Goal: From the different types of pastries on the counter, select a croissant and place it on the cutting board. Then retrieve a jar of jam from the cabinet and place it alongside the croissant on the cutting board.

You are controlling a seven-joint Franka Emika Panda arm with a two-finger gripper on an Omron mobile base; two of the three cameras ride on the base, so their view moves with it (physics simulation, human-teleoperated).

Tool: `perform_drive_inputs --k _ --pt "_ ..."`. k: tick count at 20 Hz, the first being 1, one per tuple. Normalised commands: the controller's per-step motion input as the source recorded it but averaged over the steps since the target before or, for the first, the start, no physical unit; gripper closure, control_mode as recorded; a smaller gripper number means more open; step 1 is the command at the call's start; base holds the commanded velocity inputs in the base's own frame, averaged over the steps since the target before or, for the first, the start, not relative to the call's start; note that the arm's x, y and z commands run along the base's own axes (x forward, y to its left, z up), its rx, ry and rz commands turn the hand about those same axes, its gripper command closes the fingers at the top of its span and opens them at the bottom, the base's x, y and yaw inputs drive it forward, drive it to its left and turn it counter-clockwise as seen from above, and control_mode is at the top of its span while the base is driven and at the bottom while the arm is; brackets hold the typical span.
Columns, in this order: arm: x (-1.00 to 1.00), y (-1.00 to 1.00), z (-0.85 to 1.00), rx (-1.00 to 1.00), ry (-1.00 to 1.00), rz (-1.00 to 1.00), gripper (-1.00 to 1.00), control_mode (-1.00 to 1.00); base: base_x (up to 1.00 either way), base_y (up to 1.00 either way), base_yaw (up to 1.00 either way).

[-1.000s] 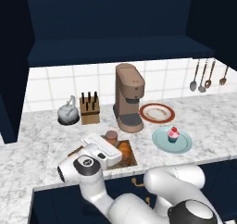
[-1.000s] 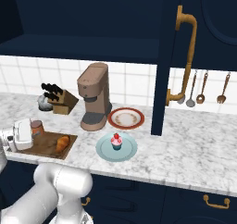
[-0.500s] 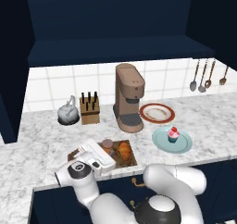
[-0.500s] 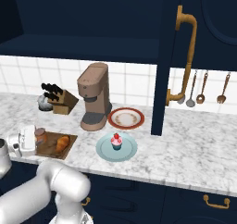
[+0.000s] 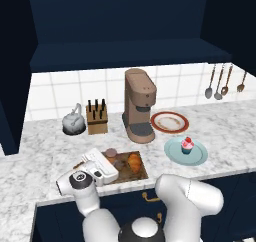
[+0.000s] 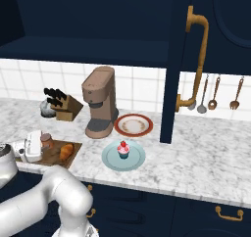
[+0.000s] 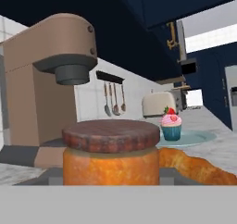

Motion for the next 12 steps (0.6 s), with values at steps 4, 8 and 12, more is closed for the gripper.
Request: perform_drive_inputs --k 4,8,12 --pt "0.34 0.06 -0.49 0.00 0.00 0.00 1.00 -1.00 0.00 0.00 0.00" --pt "0.33 0.11 -0.60 0.00 0.00 0.00 1.00 -1.00 0.00 0.00 0.00" --pt "0.23 0.07 -0.61 0.00 0.00 0.00 -1.00 -1.00 0.00 0.00 0.00"
